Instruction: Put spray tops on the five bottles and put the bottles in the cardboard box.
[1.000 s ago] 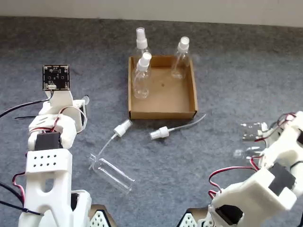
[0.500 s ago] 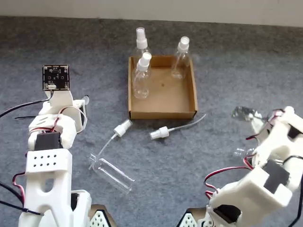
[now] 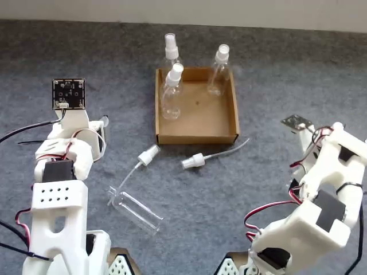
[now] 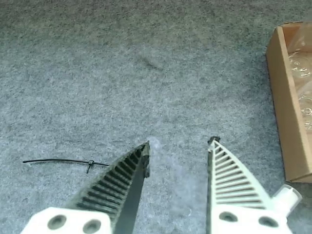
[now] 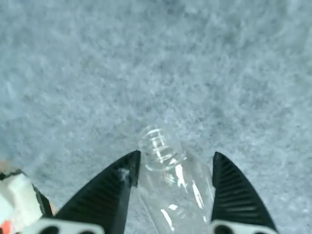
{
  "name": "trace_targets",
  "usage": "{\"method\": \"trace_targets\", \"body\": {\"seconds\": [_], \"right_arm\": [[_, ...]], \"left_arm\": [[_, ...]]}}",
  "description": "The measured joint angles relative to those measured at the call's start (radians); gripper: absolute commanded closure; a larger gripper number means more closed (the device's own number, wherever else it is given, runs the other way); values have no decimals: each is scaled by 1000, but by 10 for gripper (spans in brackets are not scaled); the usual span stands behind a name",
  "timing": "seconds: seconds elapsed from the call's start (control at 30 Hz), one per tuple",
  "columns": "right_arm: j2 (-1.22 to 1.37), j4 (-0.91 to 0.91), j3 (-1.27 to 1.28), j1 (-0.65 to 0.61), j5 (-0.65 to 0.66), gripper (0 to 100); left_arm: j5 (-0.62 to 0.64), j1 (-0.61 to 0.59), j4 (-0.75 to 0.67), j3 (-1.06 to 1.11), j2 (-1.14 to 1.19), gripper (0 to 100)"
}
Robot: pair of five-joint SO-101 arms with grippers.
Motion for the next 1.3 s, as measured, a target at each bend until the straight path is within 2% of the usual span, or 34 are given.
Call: {"method": "trace_targets", "body": {"seconds": [0.1,0.27,0.53,0.77,0.97,1.03,1.13,1.2,1.3], "right_arm": [[0,0,0,38,68,834],[0,0,0,75,-8,920],[0,-74,0,75,-331,922],[0,-207,0,-18,-671,922],[2,-229,-26,-132,-793,920],[2,-181,-83,-140,-804,901],[2,-8,-222,-120,-804,813],[-5,140,-345,-80,-767,765],[-58,321,-491,3,-690,754]], "left_arm": [[0,0,0,0,0,811],[0,0,0,0,0,811],[0,0,0,0,0,811],[0,0,0,0,0,811],[0,0,0,0,0,811],[0,0,0,0,0,811],[0,0,0,0,0,811],[0,0,0,0,0,811],[0,0,0,0,0,811]]}}
